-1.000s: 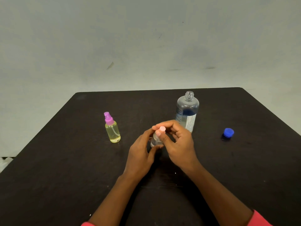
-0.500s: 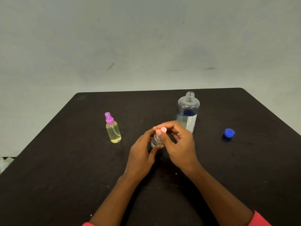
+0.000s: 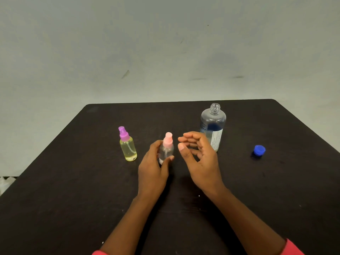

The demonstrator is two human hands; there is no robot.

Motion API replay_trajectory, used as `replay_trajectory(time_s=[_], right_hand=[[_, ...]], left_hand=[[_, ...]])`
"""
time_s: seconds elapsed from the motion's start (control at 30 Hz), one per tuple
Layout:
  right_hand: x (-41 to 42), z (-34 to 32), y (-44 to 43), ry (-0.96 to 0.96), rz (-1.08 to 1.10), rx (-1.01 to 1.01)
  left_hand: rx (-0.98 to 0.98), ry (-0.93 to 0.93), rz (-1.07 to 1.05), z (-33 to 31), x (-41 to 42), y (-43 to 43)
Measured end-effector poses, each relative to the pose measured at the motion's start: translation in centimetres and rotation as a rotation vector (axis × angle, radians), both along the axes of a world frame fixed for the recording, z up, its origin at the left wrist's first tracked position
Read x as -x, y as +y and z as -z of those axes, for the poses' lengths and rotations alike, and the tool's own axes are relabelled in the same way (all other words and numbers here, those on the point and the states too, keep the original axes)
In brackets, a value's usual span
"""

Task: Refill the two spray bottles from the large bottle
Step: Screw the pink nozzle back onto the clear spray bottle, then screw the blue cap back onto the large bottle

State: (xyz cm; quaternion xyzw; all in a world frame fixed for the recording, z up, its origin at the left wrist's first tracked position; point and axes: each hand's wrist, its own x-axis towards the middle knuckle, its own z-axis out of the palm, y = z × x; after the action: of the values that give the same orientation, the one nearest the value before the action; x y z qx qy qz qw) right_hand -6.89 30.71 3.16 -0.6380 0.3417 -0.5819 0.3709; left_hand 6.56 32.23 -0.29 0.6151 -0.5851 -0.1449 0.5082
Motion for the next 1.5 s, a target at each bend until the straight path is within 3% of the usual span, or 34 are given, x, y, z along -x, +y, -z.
replay_trajectory(time_s=[0.5, 0.77, 1.07, 1.17, 1.27, 1.33, 1.43, 1.5], right_hand=[[0.3, 0.4, -0.5, 0.045, 0.086, -0.013], [0.2, 0.4, -0.5, 0.060, 0.091, -0.008], [0.6, 0.1, -0.5, 0.033, 0.133, 0.040], [1.5, -0.6, -1.0, -0.004, 0.263, 0.126], [3.8, -1.0, -2.5, 0.010, 0.551, 0.218], [5.9, -0.8, -3.9, 0.120, 0.756, 0.213], [8.8, 0.2, -5.4, 0.374, 1.007, -0.075], [10.1, 0.6, -5.8, 0.504, 1.035, -0.292]], left_hand=[[-0.038, 0.161, -0.220, -0.4, -1.6, -1.1], [0.013, 0.104, -0.376, -0.5, -1.5, -1.0], [-0.019, 0.032, -0.415, -0.6, -1.3, -0.7], [-0.009, 0.031, -0.402, -0.4, -1.3, -0.6], [0.084, 0.003, -0.316, -0.1, -1.0, -0.4], [0.210, -0.086, -0.211, 0.1, -0.7, -0.3], [0.356, -0.228, -0.089, 0.5, 0.2, -0.5], [0.404, -0.355, -0.053, 0.6, 1.4, -0.8]])
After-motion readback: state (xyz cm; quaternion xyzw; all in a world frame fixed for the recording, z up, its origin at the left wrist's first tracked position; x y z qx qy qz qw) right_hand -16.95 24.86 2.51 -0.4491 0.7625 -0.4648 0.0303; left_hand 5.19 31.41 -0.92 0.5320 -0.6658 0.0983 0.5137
